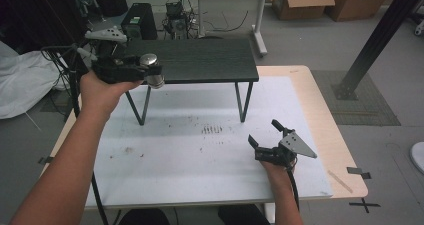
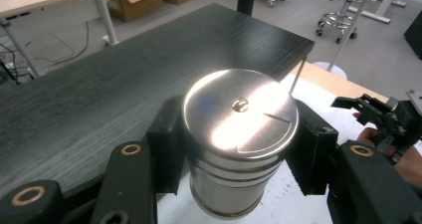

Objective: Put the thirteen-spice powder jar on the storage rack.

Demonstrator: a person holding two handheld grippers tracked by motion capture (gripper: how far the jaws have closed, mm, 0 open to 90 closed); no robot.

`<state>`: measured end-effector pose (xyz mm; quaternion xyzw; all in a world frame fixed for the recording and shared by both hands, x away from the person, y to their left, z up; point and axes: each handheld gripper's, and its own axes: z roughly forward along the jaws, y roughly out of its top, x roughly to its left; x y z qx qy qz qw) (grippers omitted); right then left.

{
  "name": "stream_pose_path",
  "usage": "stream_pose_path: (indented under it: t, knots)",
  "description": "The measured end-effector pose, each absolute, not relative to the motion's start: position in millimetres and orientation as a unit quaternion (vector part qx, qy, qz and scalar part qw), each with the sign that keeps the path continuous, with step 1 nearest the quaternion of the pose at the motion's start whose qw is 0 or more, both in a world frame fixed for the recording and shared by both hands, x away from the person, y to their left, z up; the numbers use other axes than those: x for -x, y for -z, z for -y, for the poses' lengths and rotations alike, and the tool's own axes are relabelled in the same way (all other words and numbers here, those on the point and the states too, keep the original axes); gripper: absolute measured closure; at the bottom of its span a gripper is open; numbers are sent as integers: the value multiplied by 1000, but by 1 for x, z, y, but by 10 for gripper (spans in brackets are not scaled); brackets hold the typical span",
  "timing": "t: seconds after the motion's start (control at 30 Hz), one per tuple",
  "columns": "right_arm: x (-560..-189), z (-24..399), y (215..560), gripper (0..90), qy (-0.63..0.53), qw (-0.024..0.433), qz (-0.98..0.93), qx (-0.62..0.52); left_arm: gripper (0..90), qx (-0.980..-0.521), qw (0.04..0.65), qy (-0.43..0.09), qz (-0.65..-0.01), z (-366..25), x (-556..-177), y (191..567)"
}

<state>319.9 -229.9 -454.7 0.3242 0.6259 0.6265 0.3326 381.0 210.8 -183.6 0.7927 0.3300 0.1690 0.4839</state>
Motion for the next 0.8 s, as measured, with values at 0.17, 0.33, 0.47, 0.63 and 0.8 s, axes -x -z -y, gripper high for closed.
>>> stream_pose_path:
  t: [0.17, 0.33, 0.47, 0.63, 0.8]
  knots:
    - [-320, 230, 455, 0, -627, 332, -625, -325, 488, -796, 476, -174, -331, -208, -388, 180]
    - [-320, 230, 455, 0, -627, 333, -625, -325, 488, -793, 472, -178, -341, -207, -401, 180]
    - [-320, 230, 455, 0, -628, 332, -625, -325, 488, -791, 470, -178, -348, -205, -409, 182]
    - [-320, 230, 455, 0, -628, 331, -625, -325, 488, -793, 463, -179, -355, -201, -419, 186]
    - [-320, 231, 455, 0, -628, 331, -625, -326, 488, -792, 458, -181, -361, -197, -428, 189]
